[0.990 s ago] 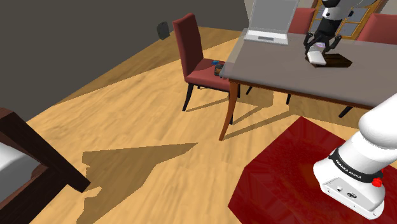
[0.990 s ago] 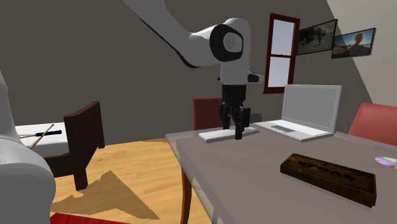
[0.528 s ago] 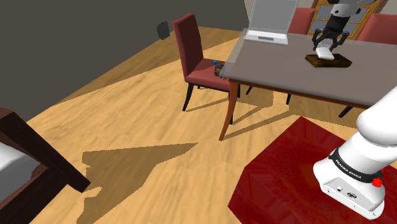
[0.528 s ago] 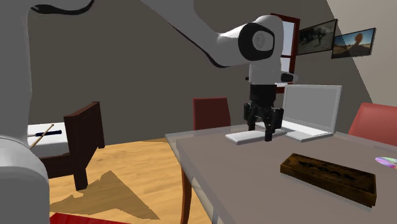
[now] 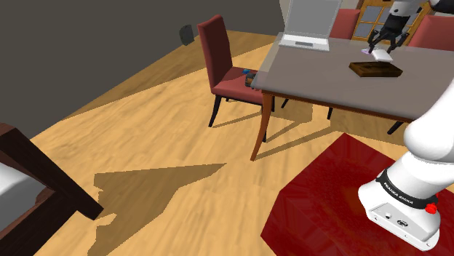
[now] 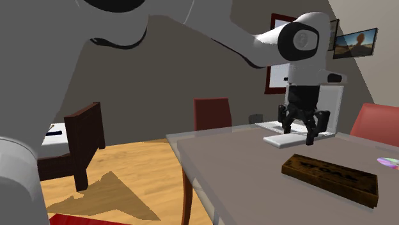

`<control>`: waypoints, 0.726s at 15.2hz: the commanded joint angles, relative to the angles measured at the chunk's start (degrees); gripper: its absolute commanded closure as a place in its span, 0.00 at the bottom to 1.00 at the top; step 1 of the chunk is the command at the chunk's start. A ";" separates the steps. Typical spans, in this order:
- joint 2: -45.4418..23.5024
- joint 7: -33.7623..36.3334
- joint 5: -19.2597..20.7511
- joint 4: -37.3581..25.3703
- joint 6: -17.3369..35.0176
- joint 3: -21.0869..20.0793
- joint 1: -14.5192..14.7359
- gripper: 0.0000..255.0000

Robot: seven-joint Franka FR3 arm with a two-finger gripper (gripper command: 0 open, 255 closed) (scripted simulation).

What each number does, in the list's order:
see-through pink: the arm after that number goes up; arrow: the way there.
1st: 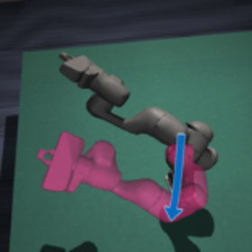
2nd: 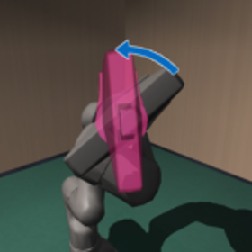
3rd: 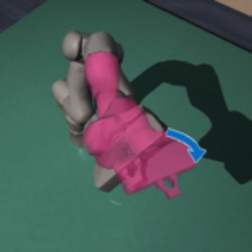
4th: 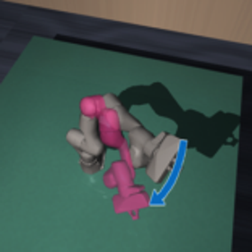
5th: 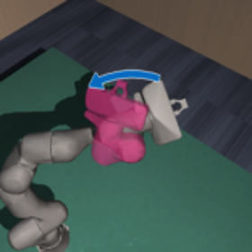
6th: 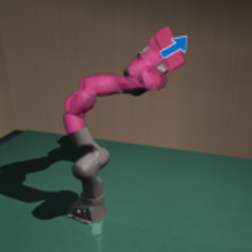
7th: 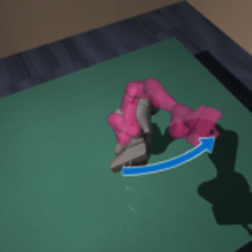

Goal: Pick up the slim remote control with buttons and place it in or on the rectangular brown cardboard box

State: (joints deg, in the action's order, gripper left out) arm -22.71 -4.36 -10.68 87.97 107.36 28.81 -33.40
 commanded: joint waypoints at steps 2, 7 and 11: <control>-7.50 -2.91 -3.04 -11.24 -4.30 -0.41 -4.66 1.00; -19.94 -4.83 -6.67 -31.87 -12.46 -2.00 -12.84 1.00; -19.58 -5.18 -6.67 -28.01 -9.11 -2.00 -12.05 1.00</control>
State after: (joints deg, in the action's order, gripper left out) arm -42.23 -9.39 -17.30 59.19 97.39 26.83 -45.54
